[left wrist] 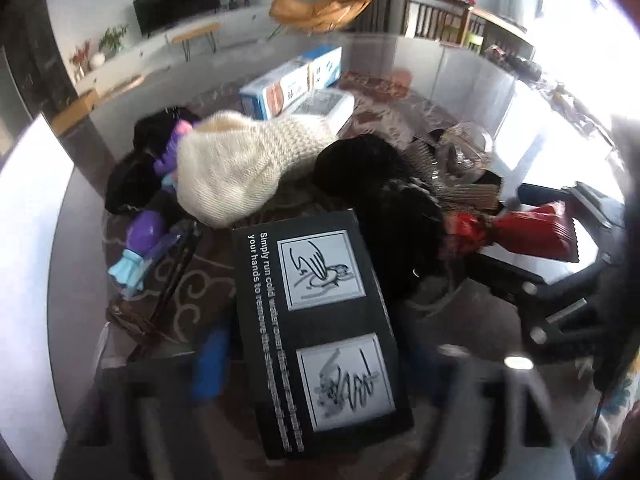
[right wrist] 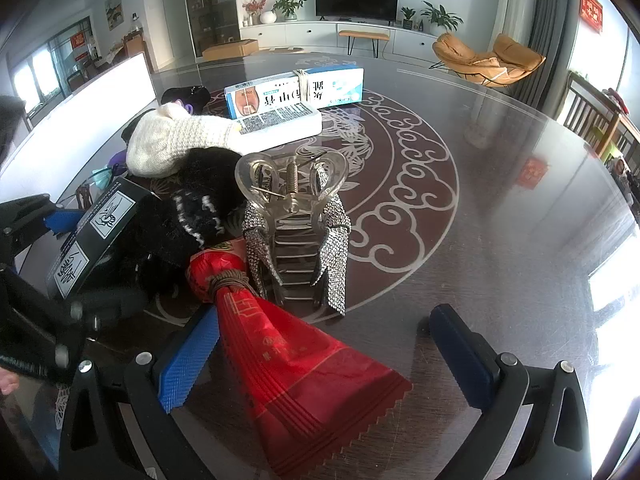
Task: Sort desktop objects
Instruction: 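Lift the black box off the pile with the left tool while the right tool lifts the red packet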
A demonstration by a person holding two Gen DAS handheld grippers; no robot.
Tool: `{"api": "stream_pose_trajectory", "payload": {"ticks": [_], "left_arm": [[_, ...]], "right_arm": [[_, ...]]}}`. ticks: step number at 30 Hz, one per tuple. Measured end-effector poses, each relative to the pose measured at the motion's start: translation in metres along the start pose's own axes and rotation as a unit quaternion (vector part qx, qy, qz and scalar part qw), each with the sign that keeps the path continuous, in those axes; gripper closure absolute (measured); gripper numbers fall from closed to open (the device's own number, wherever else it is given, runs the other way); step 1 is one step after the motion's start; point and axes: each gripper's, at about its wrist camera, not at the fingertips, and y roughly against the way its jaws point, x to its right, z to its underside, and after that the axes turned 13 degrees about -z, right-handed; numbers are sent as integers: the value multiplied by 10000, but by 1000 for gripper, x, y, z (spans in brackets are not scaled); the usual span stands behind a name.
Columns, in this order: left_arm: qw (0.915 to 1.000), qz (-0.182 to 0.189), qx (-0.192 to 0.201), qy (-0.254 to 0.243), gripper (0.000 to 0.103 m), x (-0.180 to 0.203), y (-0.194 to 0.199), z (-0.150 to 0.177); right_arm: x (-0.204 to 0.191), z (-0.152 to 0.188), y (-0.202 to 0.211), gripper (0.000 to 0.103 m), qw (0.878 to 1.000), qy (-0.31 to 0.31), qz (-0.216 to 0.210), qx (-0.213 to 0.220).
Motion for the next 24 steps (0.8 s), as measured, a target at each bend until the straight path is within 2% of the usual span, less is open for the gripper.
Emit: {"api": "stream_pose_trajectory", "payload": {"ticks": [3, 12, 20, 23, 24], "left_arm": [[9999, 36, 25, 107, 45, -6, 8, 13], [9953, 141, 48, 956, 45, -26, 40, 80], [9971, -241, 227, 684, 44, -15, 52, 105], [9971, -226, 209, 702, 36, -15, 50, 105], [9971, -229, 163, 704, 28, -16, 51, 107]], "right_arm": [[0, 0, 0, 0, 10000, 0, 0, 0], [0, 0, 0, 0, 10000, 4, 1, 0], [0, 0, 0, 0, 10000, 10, 5, -1], [0, -1, 0, 0, 9999, 86, -63, -85], [0, -3, 0, 0, 9993, 180, -160, -279]]}}
